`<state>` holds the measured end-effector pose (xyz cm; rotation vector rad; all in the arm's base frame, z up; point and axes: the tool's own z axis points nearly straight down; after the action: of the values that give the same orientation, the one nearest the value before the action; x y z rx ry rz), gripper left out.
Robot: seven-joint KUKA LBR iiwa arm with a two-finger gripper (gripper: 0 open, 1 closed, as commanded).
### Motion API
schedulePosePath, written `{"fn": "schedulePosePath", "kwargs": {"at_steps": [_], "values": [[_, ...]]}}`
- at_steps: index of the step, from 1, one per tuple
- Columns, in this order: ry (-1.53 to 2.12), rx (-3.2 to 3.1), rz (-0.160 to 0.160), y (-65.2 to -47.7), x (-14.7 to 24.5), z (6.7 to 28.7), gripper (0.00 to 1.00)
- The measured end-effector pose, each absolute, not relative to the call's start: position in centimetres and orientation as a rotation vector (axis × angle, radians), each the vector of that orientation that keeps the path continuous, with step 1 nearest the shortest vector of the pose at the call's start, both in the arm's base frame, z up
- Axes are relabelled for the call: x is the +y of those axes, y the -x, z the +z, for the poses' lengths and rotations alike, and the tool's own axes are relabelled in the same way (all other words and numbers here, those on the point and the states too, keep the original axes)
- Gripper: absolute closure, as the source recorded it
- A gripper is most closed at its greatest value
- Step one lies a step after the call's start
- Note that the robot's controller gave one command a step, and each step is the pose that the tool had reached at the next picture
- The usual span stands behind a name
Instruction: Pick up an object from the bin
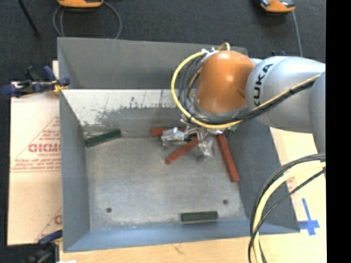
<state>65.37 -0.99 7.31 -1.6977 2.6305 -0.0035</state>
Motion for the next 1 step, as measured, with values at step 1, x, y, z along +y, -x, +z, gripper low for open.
{"fn": "schedulePosePath", "kwargs": {"at_steps": [1], "values": [[1.690,2.636,-0.004,-65.38,-1.12,7.38,1.00]]}}
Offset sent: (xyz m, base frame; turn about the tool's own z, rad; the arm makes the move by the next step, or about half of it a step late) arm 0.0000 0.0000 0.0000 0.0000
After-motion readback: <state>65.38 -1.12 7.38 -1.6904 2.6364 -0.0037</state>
